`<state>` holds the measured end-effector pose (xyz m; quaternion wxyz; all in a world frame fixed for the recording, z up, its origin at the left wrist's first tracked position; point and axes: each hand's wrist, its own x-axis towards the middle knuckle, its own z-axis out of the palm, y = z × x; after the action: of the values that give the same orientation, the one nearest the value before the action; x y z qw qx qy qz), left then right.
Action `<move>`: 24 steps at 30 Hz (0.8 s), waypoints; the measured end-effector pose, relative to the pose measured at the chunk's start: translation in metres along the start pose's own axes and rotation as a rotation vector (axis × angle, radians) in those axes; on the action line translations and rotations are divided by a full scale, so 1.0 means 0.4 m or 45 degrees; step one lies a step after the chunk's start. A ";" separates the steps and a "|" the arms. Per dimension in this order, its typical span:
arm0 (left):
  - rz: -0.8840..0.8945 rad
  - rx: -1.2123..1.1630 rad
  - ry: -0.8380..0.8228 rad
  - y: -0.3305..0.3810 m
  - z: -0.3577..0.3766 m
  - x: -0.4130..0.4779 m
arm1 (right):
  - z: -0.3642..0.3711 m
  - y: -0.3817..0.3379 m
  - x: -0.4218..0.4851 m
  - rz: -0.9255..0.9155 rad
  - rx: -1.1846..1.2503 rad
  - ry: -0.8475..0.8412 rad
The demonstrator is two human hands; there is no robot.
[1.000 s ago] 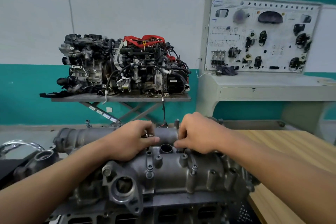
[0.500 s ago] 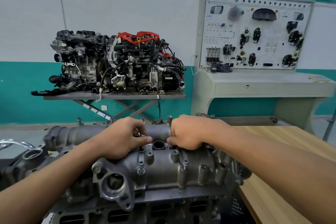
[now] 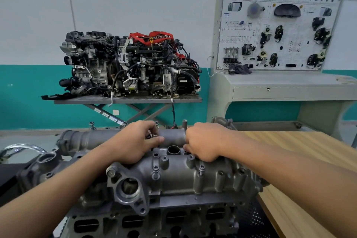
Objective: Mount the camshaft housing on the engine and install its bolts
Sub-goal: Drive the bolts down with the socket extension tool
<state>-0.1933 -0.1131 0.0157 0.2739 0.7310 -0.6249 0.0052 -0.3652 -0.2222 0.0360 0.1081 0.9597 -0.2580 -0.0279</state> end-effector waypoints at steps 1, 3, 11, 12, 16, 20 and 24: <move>-0.002 0.001 -0.003 0.002 -0.001 0.000 | -0.002 -0.001 -0.001 0.004 0.006 -0.013; -0.002 -0.009 -0.010 0.003 -0.002 0.001 | -0.008 0.000 -0.006 0.006 0.047 -0.042; 0.045 -0.161 -0.061 0.006 -0.006 0.001 | -0.027 0.007 0.002 -0.012 0.090 -0.084; 0.048 -0.188 -0.082 0.006 -0.006 0.004 | -0.026 0.006 0.003 -0.009 0.089 -0.088; 0.029 -0.228 -0.104 0.009 -0.004 0.010 | -0.006 0.000 0.007 0.065 0.130 -0.029; -0.013 -0.217 -0.094 0.004 -0.005 0.011 | -0.007 -0.011 0.008 0.116 0.203 0.103; -0.032 -0.235 -0.064 0.002 -0.005 0.011 | -0.033 -0.031 0.021 0.148 0.309 0.360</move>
<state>-0.1923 -0.1164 0.0192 0.3244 0.7104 -0.6202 -0.0741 -0.3505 -0.2134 0.0459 0.0283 0.9435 -0.2968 0.1447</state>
